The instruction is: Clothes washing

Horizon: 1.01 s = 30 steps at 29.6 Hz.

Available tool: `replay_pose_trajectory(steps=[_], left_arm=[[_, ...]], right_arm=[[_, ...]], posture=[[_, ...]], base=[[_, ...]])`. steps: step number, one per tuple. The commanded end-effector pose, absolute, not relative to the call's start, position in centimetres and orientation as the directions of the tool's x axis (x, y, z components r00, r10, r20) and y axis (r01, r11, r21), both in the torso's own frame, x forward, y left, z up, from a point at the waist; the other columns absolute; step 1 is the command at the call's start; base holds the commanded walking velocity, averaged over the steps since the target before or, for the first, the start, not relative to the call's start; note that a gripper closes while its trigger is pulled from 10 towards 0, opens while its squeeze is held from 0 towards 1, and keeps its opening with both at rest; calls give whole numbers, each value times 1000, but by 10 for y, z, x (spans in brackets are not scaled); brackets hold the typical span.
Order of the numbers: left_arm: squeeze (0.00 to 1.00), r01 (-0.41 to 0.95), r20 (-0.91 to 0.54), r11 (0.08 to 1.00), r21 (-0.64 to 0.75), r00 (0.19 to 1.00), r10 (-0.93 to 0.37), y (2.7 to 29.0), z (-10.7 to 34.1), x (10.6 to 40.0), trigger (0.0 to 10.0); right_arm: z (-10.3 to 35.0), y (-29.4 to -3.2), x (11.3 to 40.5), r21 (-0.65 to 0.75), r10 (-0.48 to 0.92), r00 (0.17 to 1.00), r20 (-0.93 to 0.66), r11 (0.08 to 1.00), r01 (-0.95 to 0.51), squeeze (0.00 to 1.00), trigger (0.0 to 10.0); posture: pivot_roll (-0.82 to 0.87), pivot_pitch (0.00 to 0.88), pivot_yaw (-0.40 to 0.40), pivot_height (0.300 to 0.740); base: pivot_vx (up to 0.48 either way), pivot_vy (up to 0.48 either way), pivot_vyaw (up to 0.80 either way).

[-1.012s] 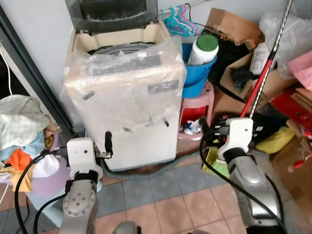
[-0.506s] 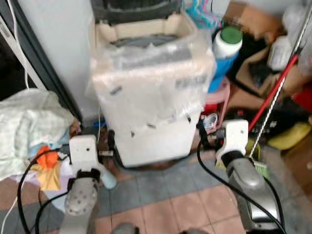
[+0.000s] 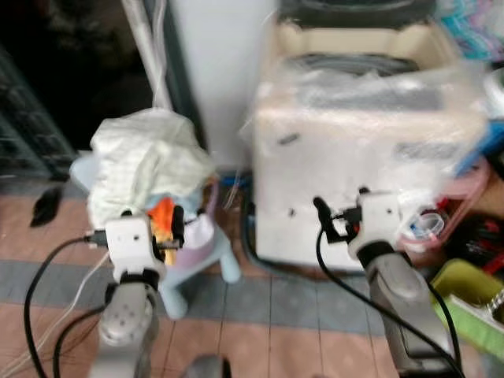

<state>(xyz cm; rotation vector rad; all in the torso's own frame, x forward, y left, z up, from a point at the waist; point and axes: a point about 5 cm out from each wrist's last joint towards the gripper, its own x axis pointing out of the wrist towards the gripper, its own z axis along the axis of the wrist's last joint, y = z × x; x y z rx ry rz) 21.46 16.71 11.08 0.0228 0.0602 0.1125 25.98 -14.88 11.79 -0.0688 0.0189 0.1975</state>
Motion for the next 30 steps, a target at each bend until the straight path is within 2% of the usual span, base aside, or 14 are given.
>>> replay_pose_trajectory(steps=[1,9,24,30], left_arm=[[0,-100,-50,995,6,994,100,165,114,215,10000],[0,-119,-51,993,-4,992,118,169,115,216,10000],[0,-111,-60,994,-12,992,110,168,114,216,10000],[0,-118,-74,993,-21,990,116,165,112,214,10000]], right_arm=[[120,-148,260,-82,204,979,-14,975,-205,0,10000],[124,-144,264,-111,246,969,11,964,-243,0,10000],[123,-140,260,-106,288,958,12,953,-285,0,10000],[124,-138,259,-113,316,949,11,943,-312,0,10000]], posture=[[30,43,38,740],[32,56,46,740],[26,62,47,740],[27,67,45,740]], base=[[240,0,800],[287,0,638],[370,0,0],[119,0,800]])
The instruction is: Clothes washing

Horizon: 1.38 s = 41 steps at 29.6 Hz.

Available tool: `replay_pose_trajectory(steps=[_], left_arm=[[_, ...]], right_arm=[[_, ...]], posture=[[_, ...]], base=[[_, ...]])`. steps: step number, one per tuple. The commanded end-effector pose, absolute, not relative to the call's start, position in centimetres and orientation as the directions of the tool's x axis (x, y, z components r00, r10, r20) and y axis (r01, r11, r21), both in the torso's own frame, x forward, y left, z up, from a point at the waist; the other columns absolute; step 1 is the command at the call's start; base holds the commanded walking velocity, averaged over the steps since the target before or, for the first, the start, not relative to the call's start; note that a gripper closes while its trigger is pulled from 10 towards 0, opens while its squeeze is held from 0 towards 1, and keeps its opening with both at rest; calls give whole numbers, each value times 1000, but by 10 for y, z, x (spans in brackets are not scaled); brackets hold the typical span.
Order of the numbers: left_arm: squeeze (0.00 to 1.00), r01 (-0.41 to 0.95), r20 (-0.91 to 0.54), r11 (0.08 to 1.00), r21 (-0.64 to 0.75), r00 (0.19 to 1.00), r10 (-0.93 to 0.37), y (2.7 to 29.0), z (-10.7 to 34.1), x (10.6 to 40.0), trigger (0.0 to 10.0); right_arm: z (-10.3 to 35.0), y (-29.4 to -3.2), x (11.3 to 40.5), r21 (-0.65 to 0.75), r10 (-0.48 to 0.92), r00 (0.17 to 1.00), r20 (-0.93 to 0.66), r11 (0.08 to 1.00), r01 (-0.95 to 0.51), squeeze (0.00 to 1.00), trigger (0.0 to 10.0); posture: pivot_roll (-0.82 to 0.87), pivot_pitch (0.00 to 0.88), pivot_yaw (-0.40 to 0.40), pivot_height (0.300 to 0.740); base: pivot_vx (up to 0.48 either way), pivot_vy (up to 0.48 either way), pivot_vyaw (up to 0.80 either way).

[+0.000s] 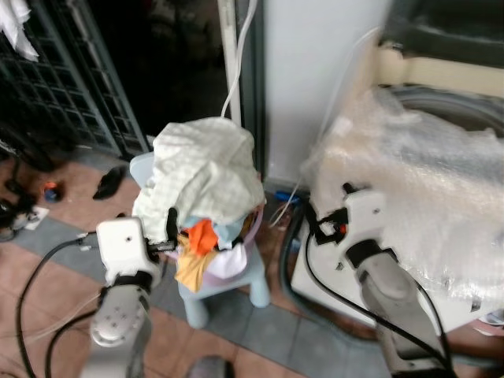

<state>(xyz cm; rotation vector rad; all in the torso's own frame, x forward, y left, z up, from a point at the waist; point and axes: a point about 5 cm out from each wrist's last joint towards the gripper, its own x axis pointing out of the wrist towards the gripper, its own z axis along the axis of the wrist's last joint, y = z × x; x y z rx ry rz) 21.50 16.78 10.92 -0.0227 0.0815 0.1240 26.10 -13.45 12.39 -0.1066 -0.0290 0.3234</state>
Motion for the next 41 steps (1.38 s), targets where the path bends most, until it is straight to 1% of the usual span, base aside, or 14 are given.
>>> replay_pose_trajectory(steps=[1,4,8,12,19,24,36,41], left_arm=[[0,-118,-74,993,-21,990,116,165,112,214,10000],[0,-123,-81,992,-23,989,120,165,111,213,10000],[0,-138,-98,990,-31,986,134,167,110,212,10000],[0,-137,-107,990,-36,985,133,168,110,212,10000],[0,-142,-112,989,-32,984,138,170,109,212,10000],[0,-128,-103,991,-27,987,125,170,111,212,10000],[0,-82,-56,996,-23,995,81,167,118,214,10000],[0,-80,-54,996,-25,995,79,167,118,213,10000]], right_arm=[[124,-138,259,-113,316,949,11,943,-312,0,10000],[121,-135,258,-114,346,938,-3,932,-344,0,10000],[119,-129,259,-155,410,912,-16,900,-407,0,10000],[118,-129,265,-163,428,903,-29,890,-426,0,10000],[114,-128,266,-165,431,901,-44,887,-432,0,10000],[111,-129,270,-167,389,919,-63,904,-394,0,10000],[106,-133,290,-182,260,960,-109,944,-276,0,10000],[108,-131,301,-207,232,967,-104,946,-250,0,10000]], posture=[[27,67,45,740],[29,68,44,740],[31,70,43,740],[46,69,42,740],[52,70,43,740],[55,70,48,740],[56,75,51,740],[60,82,47,740]], base=[[0,0,800],[0,0,800],[0,0,536],[0,407,0],[0,480,0],[0,478,0],[0,0,0],[277,0,0]])
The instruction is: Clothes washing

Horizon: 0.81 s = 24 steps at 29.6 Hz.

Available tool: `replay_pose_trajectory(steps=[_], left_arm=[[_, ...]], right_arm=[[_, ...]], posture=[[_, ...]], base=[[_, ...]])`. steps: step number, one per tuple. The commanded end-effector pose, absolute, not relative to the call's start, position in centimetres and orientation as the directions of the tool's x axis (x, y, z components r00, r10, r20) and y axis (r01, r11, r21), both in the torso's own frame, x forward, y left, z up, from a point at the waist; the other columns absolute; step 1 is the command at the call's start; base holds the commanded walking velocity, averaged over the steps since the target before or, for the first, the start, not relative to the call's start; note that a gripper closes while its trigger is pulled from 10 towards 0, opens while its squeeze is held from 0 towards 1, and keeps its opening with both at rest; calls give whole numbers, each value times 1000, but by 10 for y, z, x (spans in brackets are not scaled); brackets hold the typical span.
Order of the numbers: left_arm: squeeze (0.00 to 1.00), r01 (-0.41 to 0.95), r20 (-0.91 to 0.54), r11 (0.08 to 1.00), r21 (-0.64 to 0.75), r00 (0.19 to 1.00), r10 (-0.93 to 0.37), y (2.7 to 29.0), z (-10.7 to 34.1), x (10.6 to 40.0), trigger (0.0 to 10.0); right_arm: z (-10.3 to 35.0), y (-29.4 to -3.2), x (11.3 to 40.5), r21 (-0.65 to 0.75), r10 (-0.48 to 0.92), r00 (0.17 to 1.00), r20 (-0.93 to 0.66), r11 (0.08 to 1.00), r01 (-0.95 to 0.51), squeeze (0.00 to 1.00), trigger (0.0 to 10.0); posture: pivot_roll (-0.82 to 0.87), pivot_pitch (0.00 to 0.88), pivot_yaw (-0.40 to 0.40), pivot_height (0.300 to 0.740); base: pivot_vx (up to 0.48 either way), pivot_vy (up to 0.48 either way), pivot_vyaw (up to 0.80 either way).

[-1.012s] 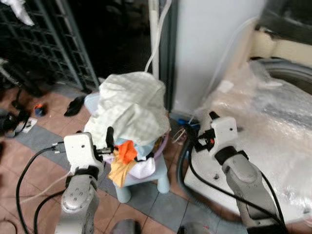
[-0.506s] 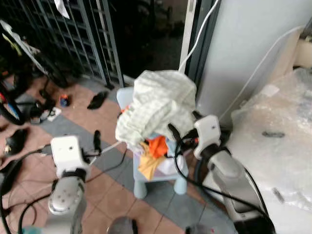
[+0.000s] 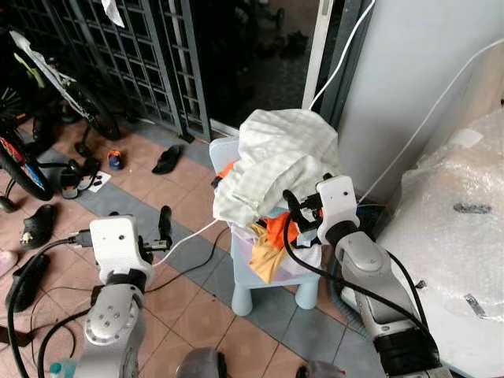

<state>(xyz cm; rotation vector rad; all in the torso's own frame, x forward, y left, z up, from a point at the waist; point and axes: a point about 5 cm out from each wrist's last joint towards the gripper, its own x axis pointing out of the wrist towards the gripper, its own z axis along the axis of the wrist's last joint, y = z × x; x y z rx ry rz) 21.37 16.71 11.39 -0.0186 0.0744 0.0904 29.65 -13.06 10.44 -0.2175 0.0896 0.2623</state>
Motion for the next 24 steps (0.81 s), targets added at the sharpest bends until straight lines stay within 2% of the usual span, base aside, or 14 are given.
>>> replay_pose_trajectory(steps=[1,8,15,18,24], left_arm=[[0,-80,-54,997,-26,995,78,167,118,213,10000],[0,-79,-53,996,-28,996,78,166,118,213,10000],[0,-78,-59,997,-28,995,76,165,117,213,10000],[0,-73,-59,997,-41,996,70,163,117,214,10000],[0,-68,-55,997,-45,996,66,161,119,214,10000]], right_arm=[[110,-131,303,-206,229,968,-101,947,-246,0,10000],[109,-133,305,-208,225,969,-103,948,-243,0,10000],[104,-125,302,-207,317,938,-136,917,-340,0,10000],[97,-118,300,-248,381,908,-176,875,-415,0,10000],[89,-115,298,-264,414,880,-234,844,-467,0,10000]], posture=[[62,84,47,740],[59,86,45,740],[54,86,48,740],[56,88,45,740],[62,103,30,740]], base=[[300,0,0],[299,0,0],[260,0,0],[0,0,0],[0,0,0]])
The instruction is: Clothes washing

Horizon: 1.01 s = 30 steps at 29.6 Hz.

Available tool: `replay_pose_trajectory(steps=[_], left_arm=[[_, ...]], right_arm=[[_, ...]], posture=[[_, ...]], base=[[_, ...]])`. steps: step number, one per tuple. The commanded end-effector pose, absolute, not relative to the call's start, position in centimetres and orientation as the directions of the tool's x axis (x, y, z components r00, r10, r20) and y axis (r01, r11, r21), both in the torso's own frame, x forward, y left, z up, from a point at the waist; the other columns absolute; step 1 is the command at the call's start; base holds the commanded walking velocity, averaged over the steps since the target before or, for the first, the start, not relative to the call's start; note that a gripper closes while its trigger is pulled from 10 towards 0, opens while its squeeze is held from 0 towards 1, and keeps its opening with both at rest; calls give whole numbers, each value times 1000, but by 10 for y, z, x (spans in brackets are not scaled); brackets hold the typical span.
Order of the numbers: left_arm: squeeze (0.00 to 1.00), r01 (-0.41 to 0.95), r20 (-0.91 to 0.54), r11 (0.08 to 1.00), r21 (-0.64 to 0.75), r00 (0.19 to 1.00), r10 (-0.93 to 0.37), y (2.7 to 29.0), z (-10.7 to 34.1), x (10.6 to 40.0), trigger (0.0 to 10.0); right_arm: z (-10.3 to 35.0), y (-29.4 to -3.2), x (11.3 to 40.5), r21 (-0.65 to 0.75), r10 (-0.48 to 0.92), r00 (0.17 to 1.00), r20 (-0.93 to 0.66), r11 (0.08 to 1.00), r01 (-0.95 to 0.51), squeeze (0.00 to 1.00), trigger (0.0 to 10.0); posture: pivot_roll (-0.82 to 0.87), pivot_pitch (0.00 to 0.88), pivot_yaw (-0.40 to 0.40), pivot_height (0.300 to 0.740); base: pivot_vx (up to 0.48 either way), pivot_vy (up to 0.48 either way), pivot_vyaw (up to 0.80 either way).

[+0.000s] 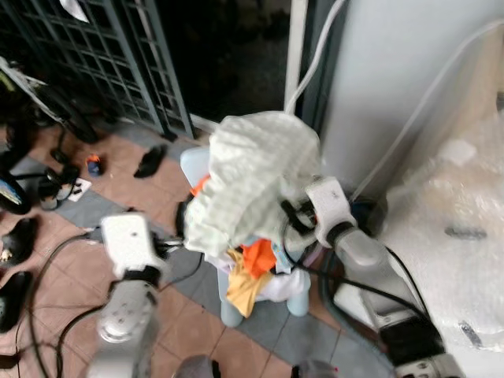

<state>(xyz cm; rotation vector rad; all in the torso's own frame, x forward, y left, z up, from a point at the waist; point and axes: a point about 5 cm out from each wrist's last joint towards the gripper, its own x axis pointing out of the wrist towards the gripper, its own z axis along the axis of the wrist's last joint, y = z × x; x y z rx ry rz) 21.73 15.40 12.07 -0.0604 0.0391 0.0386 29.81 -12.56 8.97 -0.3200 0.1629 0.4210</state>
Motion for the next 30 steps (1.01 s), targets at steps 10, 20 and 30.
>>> replay_pose_trajectory(steps=[10,20,30], left_arm=[[0,-72,-74,997,-43,995,68,161,118,205,10000],[0,-77,-66,996,-34,995,74,163,122,209,10000],[0,-95,-73,994,-47,993,92,159,121,208,10000]], right_arm=[[75,-97,290,-217,497,817,-291,798,-563,0,0],[71,-95,306,-175,401,851,-339,862,-476,0,0],[58,-107,313,-133,304,855,-419,911,-389,0,0]], posture=[[89,122,12,740],[96,123,26,740],[89,136,-1,740]], base=[[0,0,0],[0,0,0],[0,0,0]])
